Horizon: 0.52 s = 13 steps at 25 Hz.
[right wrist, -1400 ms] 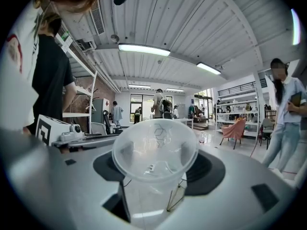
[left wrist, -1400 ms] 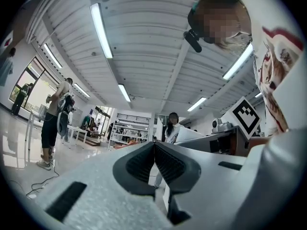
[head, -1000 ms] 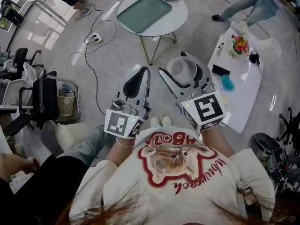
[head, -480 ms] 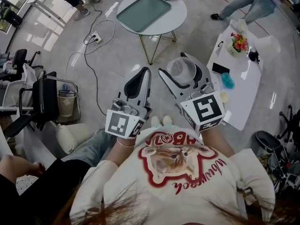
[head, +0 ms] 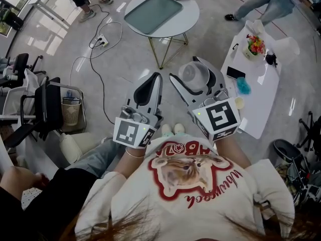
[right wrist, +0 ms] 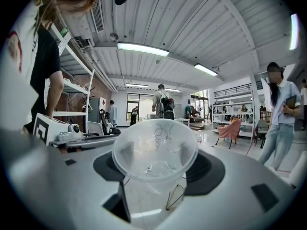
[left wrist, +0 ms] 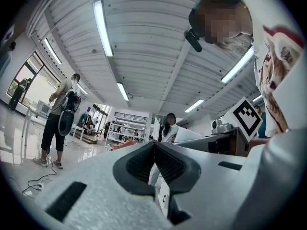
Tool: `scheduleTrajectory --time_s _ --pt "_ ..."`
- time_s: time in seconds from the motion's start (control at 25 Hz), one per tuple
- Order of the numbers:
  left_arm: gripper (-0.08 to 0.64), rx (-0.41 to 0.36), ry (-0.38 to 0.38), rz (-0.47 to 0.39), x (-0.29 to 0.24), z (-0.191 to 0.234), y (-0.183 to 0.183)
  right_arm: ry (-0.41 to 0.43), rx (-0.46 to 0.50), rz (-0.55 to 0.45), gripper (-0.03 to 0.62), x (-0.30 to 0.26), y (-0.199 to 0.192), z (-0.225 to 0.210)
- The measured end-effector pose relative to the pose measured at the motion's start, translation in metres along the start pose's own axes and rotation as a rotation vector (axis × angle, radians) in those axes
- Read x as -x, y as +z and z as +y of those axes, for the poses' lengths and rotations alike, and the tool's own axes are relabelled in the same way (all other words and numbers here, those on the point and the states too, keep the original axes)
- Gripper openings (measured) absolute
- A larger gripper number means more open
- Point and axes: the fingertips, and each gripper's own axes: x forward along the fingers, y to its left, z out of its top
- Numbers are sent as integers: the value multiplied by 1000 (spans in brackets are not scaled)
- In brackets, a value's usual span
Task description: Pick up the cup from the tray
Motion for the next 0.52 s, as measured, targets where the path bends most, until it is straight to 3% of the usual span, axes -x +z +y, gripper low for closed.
scheduleTrajectory --time_s 0.52 --pt "14 -1 3 0 2 3 2 16 14 -5 325 -3 5 7"
